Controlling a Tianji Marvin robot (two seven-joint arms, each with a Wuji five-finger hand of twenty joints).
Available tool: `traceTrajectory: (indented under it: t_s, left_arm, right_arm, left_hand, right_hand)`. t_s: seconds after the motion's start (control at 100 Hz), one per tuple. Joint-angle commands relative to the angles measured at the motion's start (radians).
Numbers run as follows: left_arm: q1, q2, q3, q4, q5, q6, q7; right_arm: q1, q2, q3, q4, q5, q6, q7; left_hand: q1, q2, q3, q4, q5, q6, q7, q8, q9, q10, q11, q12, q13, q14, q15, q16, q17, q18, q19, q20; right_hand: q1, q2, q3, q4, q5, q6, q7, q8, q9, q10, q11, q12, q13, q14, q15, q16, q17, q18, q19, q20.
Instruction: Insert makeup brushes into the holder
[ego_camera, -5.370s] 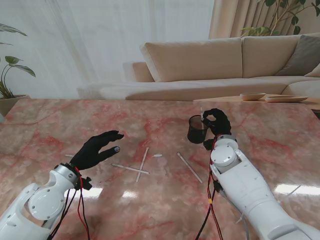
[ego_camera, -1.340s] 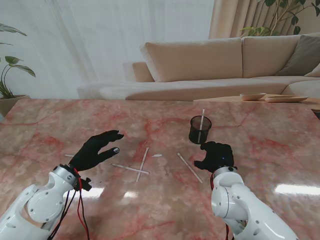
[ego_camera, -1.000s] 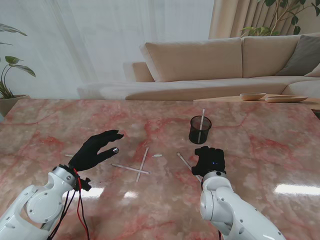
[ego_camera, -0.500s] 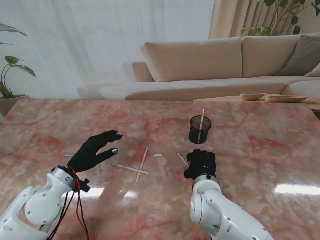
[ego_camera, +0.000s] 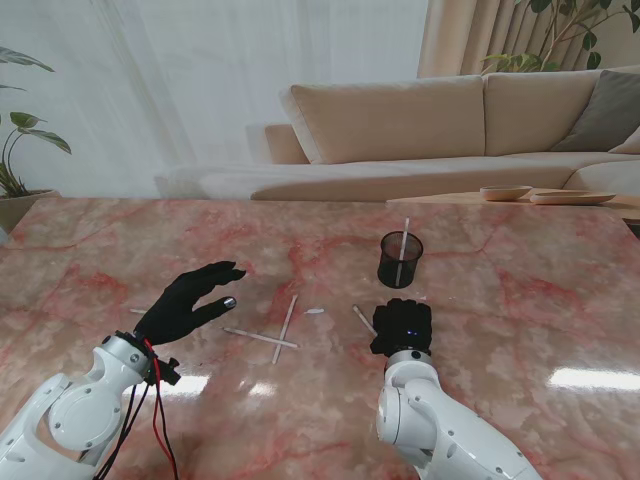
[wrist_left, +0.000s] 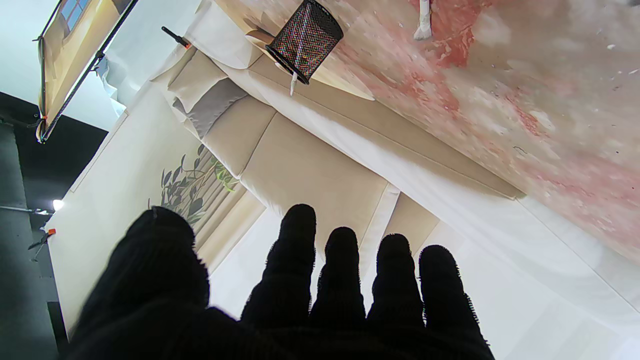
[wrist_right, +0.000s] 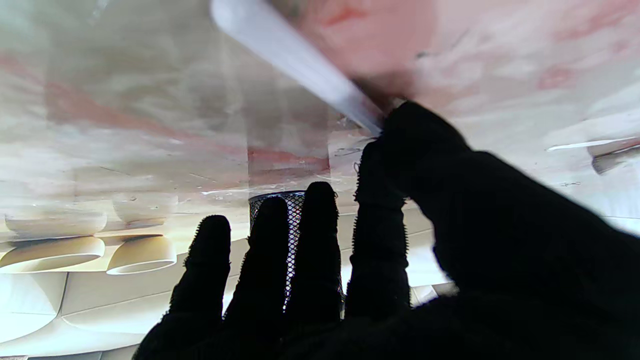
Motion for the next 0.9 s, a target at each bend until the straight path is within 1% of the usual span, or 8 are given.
traceTrajectory:
  t_s: [0.0, 0.11, 0.21, 0.41, 0.48, 0.74, 0.82, 0.89]
  left_arm:
    - [0.007, 0.000, 0.000, -0.003, 0.003, 0.005, -0.001]
    - [0.008, 0.001, -0.002, -0.005, 0.003, 0.006, -0.003]
    - [0.009, 0.001, -0.004, -0.007, 0.004, 0.008, -0.005]
    - [0.012, 0.001, -0.007, -0.009, 0.007, 0.012, -0.007]
    - [0.012, 0.002, -0.008, -0.010, 0.008, 0.014, -0.008]
    - [0.014, 0.003, -0.010, -0.013, 0.010, 0.016, -0.012]
    - [0.014, 0.003, -0.011, -0.013, 0.012, 0.016, -0.012]
    - [0.015, 0.003, -0.012, -0.014, 0.013, 0.017, -0.013]
  right_arm:
    - [-0.004, -0.008, -0.009, 0.031, 0.011, -0.005, 0.012]
    - [0.009, -0.014, -0.018, 0.064, 0.022, -0.022, -0.007]
    - [0.020, -0.014, -0.026, 0.085, 0.024, -0.038, -0.014]
    - [0.023, -0.003, -0.016, 0.086, 0.002, -0.067, -0.008]
    - [0.022, 0.003, -0.009, 0.083, -0.010, -0.082, 0.001]
    - [0.020, 0.015, 0.009, 0.091, -0.043, -0.114, -0.003]
    - [0.018, 0.016, 0.019, 0.090, -0.041, -0.123, -0.003]
    - [0.016, 0.018, 0.021, 0.088, -0.043, -0.126, 0.001]
  left_hand:
    - [0.022, 0.000, -0.027, -0.004, 0.014, -0.029, 0.012, 0.005, -0.023, -0.021, -0.022, -0.010, -0.039, -0.048, -0.036, -0.010, 0.001, -0.025, -0.028, -0.009]
    - [0.022, 0.000, -0.027, -0.004, 0.015, -0.029, 0.013, 0.006, -0.022, -0.021, -0.022, -0.010, -0.038, -0.049, -0.036, -0.010, 0.001, -0.025, -0.029, -0.010]
    - [0.023, 0.000, -0.027, -0.004, 0.016, -0.029, 0.013, 0.006, -0.022, -0.019, -0.022, -0.010, -0.038, -0.049, -0.037, -0.009, 0.001, -0.025, -0.030, -0.010]
    - [0.024, 0.001, -0.027, -0.004, 0.015, -0.028, 0.013, 0.006, -0.021, -0.018, -0.022, -0.010, -0.038, -0.048, -0.037, -0.009, 0.001, -0.025, -0.032, -0.011]
    - [0.024, 0.002, -0.028, -0.004, 0.015, -0.027, 0.012, 0.006, -0.022, -0.017, -0.022, -0.010, -0.038, -0.047, -0.037, -0.009, 0.001, -0.025, -0.032, -0.011]
    - [0.025, 0.002, -0.029, -0.004, 0.015, -0.027, 0.012, 0.006, -0.021, -0.016, -0.022, -0.010, -0.038, -0.047, -0.036, -0.009, 0.001, -0.024, -0.036, -0.013]
    - [0.024, 0.003, -0.030, -0.004, 0.016, -0.028, 0.013, 0.006, -0.020, -0.017, -0.022, -0.010, -0.038, -0.047, -0.035, -0.009, 0.001, -0.024, -0.037, -0.014]
    - [0.024, 0.002, -0.030, -0.004, 0.016, -0.027, 0.012, 0.006, -0.020, -0.017, -0.022, -0.010, -0.037, -0.046, -0.035, -0.009, 0.001, -0.024, -0.037, -0.014]
  right_hand:
    - [0.053, -0.023, 0.000, -0.035, 0.109, -0.061, 0.049, -0.020, 0.021, -0.023, 0.008, 0.002, 0.028, -0.022, 0.010, 0.007, 0.006, -0.005, 0.024, -0.019]
    - [0.071, -0.030, -0.002, -0.030, 0.150, -0.084, 0.061, -0.022, 0.056, -0.032, 0.010, 0.001, 0.047, -0.026, 0.017, 0.008, 0.015, -0.004, 0.035, -0.017]
    - [0.121, -0.060, 0.073, -0.020, 0.191, -0.104, 0.075, -0.038, 0.093, -0.041, 0.010, 0.003, 0.064, -0.033, 0.027, 0.009, 0.024, -0.007, 0.053, -0.021]
    - [0.194, 0.009, 0.124, 0.001, 0.253, -0.087, 0.012, -0.007, 0.124, -0.054, 0.015, 0.010, 0.086, -0.043, 0.045, 0.012, 0.036, -0.010, 0.082, -0.033]
    - [0.213, 0.035, 0.134, 0.028, 0.277, -0.076, -0.033, 0.030, 0.137, -0.058, 0.015, 0.012, 0.090, -0.045, 0.047, 0.012, 0.036, -0.012, 0.092, -0.040]
    - [0.220, 0.061, 0.168, 0.086, 0.286, -0.068, -0.097, 0.070, 0.153, -0.066, 0.013, 0.015, 0.107, -0.048, 0.053, 0.012, 0.046, -0.010, 0.110, -0.050]
    - [0.214, 0.043, 0.150, 0.075, 0.271, -0.071, -0.109, 0.071, 0.150, -0.064, 0.011, 0.015, 0.104, -0.049, 0.053, 0.012, 0.044, -0.011, 0.111, -0.052]
    - [0.202, 0.016, 0.143, 0.040, 0.258, -0.079, -0.105, 0.064, 0.148, -0.064, 0.007, 0.014, 0.102, -0.048, 0.053, 0.013, 0.043, -0.010, 0.113, -0.055]
